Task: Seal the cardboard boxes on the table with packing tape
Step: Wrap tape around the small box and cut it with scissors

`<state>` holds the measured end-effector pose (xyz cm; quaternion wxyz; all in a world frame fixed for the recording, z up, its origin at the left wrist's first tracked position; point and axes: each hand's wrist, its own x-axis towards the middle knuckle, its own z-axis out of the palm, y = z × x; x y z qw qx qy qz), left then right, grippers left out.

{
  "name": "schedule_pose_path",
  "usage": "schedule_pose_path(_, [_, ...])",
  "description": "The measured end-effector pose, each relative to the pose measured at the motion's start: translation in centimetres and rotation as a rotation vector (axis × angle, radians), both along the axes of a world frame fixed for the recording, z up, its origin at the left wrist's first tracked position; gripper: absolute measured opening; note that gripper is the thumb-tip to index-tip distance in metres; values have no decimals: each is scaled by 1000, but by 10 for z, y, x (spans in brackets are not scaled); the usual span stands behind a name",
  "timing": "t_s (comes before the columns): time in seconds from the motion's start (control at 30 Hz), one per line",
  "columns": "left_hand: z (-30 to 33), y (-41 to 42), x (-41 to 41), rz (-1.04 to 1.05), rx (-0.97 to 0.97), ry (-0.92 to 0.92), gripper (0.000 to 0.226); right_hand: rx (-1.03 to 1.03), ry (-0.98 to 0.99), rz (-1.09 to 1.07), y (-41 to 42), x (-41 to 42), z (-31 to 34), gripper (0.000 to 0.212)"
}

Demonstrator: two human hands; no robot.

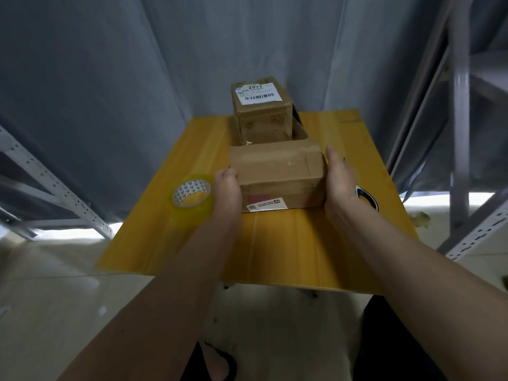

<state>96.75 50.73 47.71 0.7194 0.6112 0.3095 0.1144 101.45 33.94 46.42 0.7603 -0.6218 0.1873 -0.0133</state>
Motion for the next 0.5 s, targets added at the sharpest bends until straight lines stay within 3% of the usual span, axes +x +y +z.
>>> schedule_pose_path(0.1, [4, -3, 1, -53, -12, -4, 22, -116, -19, -30, -1, -1, 1, 47])
schedule_pose_path(0.27, [13, 1, 3, -172, -79, 10, 42, -389, -28, 7, 1, 5, 7, 28])
schedule_pose_path(0.4, [19, 10, -1, -180, -141, 69, 35, -496, -70, 1, 3, 4, 14, 20])
schedule_pose_path(0.5, [14, 21, -3, -82, 6, 118, 36, -634, -106, 3, 5, 1, 16, 26])
